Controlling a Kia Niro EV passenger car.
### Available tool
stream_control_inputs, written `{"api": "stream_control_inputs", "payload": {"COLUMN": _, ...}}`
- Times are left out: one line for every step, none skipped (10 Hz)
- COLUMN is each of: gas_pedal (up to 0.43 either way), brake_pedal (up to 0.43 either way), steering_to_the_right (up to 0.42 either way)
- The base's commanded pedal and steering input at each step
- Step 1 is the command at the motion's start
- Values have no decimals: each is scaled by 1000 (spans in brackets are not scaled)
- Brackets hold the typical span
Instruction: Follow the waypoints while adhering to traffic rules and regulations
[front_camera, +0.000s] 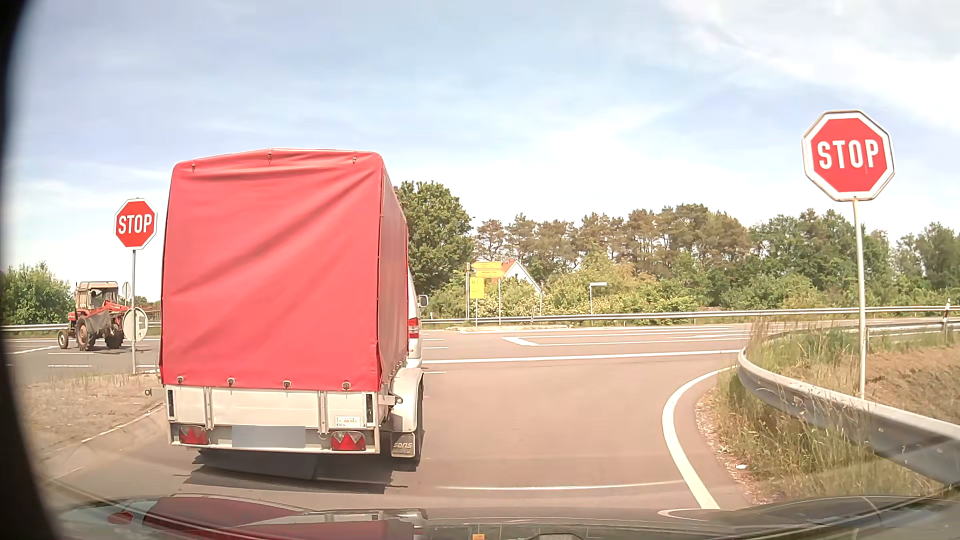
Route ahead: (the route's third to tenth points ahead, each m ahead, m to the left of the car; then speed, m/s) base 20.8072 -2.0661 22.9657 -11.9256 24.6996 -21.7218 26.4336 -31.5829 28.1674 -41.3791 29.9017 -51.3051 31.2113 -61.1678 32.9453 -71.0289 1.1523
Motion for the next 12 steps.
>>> {"api": "stream_control_inputs", "payload": {"gas_pedal": 0, "brake_pedal": 140, "steering_to_the_right": 37}}
{"api": "stream_control_inputs", "payload": {"gas_pedal": 0, "brake_pedal": 146, "steering_to_the_right": 37}}
{"api": "stream_control_inputs", "payload": {"gas_pedal": 0, "brake_pedal": 152, "steering_to_the_right": 37}}
{"api": "stream_control_inputs", "payload": {"gas_pedal": 0, "brake_pedal": 159, "steering_to_the_right": 37}}
{"api": "stream_control_inputs", "payload": {"gas_pedal": 0, "brake_pedal": 159, "steering_to_the_right": 37}}
{"api": "stream_control_inputs", "payload": {"gas_pedal": 0, "brake_pedal": 159, "steering_to_the_right": 37}}
{"api": "stream_control_inputs", "payload": {"gas_pedal": 0, "brake_pedal": 159, "steering_to_the_right": 37}}
{"api": "stream_control_inputs", "payload": {"gas_pedal": 0, "brake_pedal": 159, "steering_to_the_right": 37}}
{"api": "stream_control_inputs", "payload": {"gas_pedal": 0, "brake_pedal": 177, "steering_to_the_right": 37}}
{"api": "stream_control_inputs", "payload": {"gas_pedal": 0, "brake_pedal": 195, "steering_to_the_right": 37}}
{"api": "stream_control_inputs", "payload": {"gas_pedal": 0, "brake_pedal": 201, "steering_to_the_right": 37}}
{"api": "stream_control_inputs", "payload": {"gas_pedal": 0, "brake_pedal": 207, "steering_to_the_right": 37}}
